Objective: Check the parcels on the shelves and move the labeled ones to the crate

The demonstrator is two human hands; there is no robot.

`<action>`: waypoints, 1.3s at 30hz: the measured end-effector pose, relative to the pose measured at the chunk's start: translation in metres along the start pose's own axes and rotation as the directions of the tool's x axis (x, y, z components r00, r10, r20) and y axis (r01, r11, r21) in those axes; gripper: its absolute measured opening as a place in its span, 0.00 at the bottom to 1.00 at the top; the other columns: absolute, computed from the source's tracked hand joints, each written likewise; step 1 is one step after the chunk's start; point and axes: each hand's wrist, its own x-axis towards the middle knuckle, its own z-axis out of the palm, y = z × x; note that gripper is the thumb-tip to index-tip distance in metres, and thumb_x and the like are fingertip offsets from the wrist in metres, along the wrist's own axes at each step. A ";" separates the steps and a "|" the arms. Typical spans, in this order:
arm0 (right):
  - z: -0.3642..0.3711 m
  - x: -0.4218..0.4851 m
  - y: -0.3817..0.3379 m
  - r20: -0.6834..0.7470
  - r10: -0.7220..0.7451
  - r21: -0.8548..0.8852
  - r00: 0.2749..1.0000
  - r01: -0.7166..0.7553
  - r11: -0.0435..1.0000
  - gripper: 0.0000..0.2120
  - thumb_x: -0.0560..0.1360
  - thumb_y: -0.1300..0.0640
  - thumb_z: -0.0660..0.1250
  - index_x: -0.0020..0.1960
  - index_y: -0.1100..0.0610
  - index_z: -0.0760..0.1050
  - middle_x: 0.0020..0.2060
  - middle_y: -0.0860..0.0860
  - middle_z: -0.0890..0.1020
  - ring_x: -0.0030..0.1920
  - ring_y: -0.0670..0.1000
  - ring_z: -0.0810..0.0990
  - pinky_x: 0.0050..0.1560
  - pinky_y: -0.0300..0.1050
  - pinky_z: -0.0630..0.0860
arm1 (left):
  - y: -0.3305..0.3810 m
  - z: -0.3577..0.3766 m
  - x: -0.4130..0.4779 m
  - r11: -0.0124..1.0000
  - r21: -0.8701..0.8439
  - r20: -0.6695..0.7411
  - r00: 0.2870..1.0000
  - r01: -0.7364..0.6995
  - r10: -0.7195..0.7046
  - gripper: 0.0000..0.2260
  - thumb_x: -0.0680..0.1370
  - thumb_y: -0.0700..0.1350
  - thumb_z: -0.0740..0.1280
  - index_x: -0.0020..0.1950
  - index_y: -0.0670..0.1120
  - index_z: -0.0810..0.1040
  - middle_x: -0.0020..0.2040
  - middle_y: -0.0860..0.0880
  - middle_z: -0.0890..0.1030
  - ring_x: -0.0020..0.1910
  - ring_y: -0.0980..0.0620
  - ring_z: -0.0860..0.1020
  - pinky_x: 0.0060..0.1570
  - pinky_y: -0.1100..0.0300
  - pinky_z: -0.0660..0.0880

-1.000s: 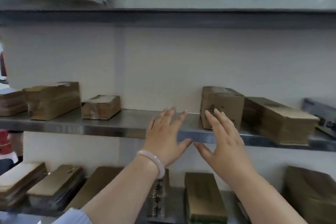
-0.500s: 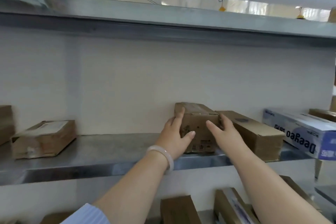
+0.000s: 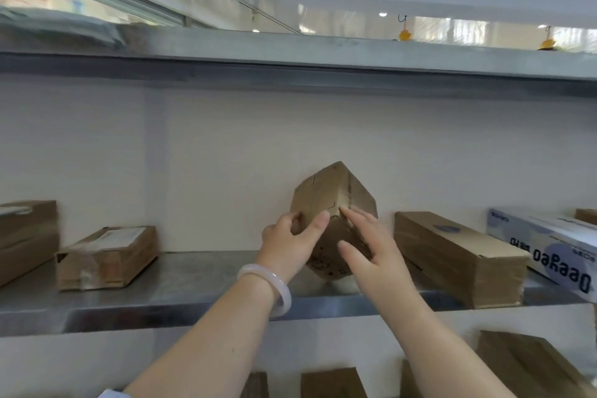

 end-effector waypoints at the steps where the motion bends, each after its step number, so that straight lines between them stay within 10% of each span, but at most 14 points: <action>1: 0.005 -0.002 -0.001 0.018 0.002 -0.016 1.000 -0.001 1.000 0.24 0.77 0.55 0.65 0.66 0.32 0.66 0.67 0.35 0.67 0.68 0.38 0.64 0.69 0.45 0.67 | 0.002 -0.003 -0.001 0.999 0.018 0.013 1.000 0.028 -0.028 0.43 0.64 0.75 0.66 0.74 0.55 0.66 0.70 0.48 0.67 0.66 0.45 0.71 0.65 0.47 0.72; 6: 0.017 -0.008 -0.005 0.097 -0.052 -0.029 0.994 0.055 0.998 0.26 0.77 0.56 0.65 0.68 0.31 0.66 0.67 0.30 0.64 0.70 0.38 0.62 0.70 0.54 0.68 | -0.004 -0.017 -0.006 0.993 -0.065 -0.037 0.994 0.103 -0.106 0.49 0.53 0.75 0.67 0.72 0.61 0.65 0.70 0.48 0.67 0.64 0.44 0.71 0.64 0.44 0.73; 10: 0.011 -0.005 -0.006 -0.106 0.170 0.141 0.980 -0.155 0.978 0.27 0.78 0.53 0.66 0.74 0.41 0.61 0.72 0.43 0.64 0.69 0.42 0.64 0.70 0.47 0.65 | -0.014 -0.021 -0.009 0.962 -0.256 -0.078 0.990 0.097 -0.120 0.39 0.57 0.71 0.69 0.67 0.60 0.71 0.65 0.50 0.75 0.61 0.48 0.75 0.62 0.47 0.75; 15: 0.016 -0.003 -0.010 0.003 0.288 0.290 0.958 -0.276 0.916 0.13 0.80 0.54 0.64 0.62 0.43 0.72 0.57 0.43 0.80 0.51 0.36 0.76 0.42 0.28 0.72 | -0.016 -0.021 -0.013 0.900 -0.392 0.041 0.981 0.192 -0.192 0.18 0.75 0.62 0.63 0.57 0.53 0.77 0.55 0.49 0.80 0.55 0.49 0.77 0.53 0.53 0.75; 20: 0.018 0.001 -0.014 -0.018 0.209 0.225 0.978 -0.200 0.954 0.26 0.78 0.50 0.66 0.74 0.41 0.64 0.67 0.44 0.72 0.66 0.44 0.70 0.65 0.43 0.71 | -0.020 -0.032 -0.013 0.990 -0.091 -0.114 0.989 -0.109 0.098 0.17 0.84 0.43 0.56 0.72 0.53 0.70 0.61 0.58 0.74 0.58 0.61 0.71 0.52 0.78 0.67; 24: 0.025 -0.001 -0.021 0.010 0.116 0.053 0.993 -0.116 0.992 0.28 0.74 0.43 0.66 0.72 0.37 0.64 0.71 0.39 0.67 0.72 0.44 0.62 0.70 0.56 0.68 | -0.028 -0.032 -0.007 0.985 0.038 -0.108 0.979 -0.171 0.174 0.20 0.82 0.51 0.60 0.75 0.51 0.69 0.69 0.51 0.74 0.65 0.56 0.71 0.66 0.62 0.68; 30: 0.037 0.004 -0.028 0.127 -0.005 -0.095 0.992 0.017 0.995 0.26 0.77 0.49 0.66 0.73 0.40 0.65 0.72 0.36 0.63 0.72 0.39 0.55 0.74 0.46 0.59 | -0.045 -0.036 0.007 0.982 0.085 -0.172 0.968 -0.170 0.182 0.44 0.63 0.81 0.56 0.67 0.52 0.76 0.60 0.50 0.79 0.59 0.50 0.78 0.60 0.48 0.77; 36: 0.055 0.017 -0.040 0.206 -0.046 -0.167 0.977 0.081 0.983 0.23 0.75 0.55 0.67 0.68 0.42 0.66 0.70 0.41 0.67 0.65 0.38 0.65 0.67 0.45 0.70 | -0.040 -0.056 0.006 0.962 0.089 -0.172 0.948 -0.256 0.269 0.29 0.72 0.71 0.60 0.72 0.65 0.66 0.67 0.56 0.75 0.66 0.56 0.73 0.66 0.53 0.71; 39: 0.062 0.023 -0.035 0.185 -0.063 -0.250 0.981 0.109 0.962 0.22 0.75 0.57 0.66 0.68 0.47 0.69 0.73 0.43 0.63 0.71 0.43 0.62 0.71 0.38 0.60 | -0.046 -0.070 0.014 0.965 0.132 -0.202 0.947 -0.225 0.249 0.23 0.80 0.59 0.62 0.75 0.58 0.66 0.69 0.52 0.74 0.68 0.53 0.72 0.67 0.55 0.69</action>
